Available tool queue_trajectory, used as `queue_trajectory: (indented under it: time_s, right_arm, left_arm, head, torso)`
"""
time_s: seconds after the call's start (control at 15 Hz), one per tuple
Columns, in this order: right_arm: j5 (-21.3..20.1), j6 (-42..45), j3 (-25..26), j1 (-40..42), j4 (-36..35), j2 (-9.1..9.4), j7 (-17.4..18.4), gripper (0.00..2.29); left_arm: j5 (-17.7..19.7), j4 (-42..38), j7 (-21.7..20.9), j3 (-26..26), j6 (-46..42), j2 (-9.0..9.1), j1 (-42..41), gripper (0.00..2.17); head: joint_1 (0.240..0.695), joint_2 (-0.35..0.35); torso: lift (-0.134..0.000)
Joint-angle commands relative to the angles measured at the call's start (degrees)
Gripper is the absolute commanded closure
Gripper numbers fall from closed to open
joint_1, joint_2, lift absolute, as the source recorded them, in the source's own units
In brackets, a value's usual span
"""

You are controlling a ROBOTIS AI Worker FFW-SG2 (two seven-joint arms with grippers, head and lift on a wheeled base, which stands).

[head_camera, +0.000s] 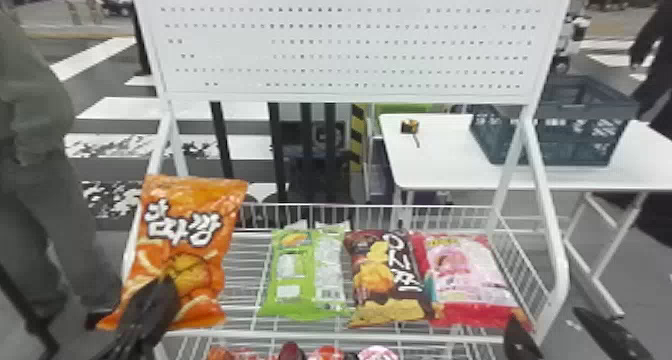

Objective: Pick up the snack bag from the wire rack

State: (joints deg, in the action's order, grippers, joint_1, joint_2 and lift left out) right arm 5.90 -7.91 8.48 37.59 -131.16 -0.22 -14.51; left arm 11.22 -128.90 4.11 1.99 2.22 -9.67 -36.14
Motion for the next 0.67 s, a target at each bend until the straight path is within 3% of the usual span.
queue_trajectory:
  time_s: [0.0, 0.33, 0.6]
  right_arm:
    - [0.42, 0.04, 0.66, 0.12, 0.03, -0.14, -0.16, 0.13]
    - [1.83, -0.14, 2.24, 0.38, 0.12, 0.04, -2.54, 0.13]
    - [2.62, 0.04, 2.15, 0.64, 0.12, 0.27, -1.83, 0.13]
  left_arm:
    - [-0.23, -0.13, 0.02, 0.04, -0.15, 0.00, -0.25, 2.11]
    - [-0.41, -0.13, 0.20, 0.04, -0.32, 0.00, -0.43, 2.11]
    - [-0.59, -0.22, 0.20, -0.23, -0.32, 0.09, -0.43, 2.11]
  head:
    - [0.499, 0.000]
    - [0.499, 0.000]
    - [0.499, 0.000]
  torso:
    - [0.000]
    - [0.000]
    - [0.000]
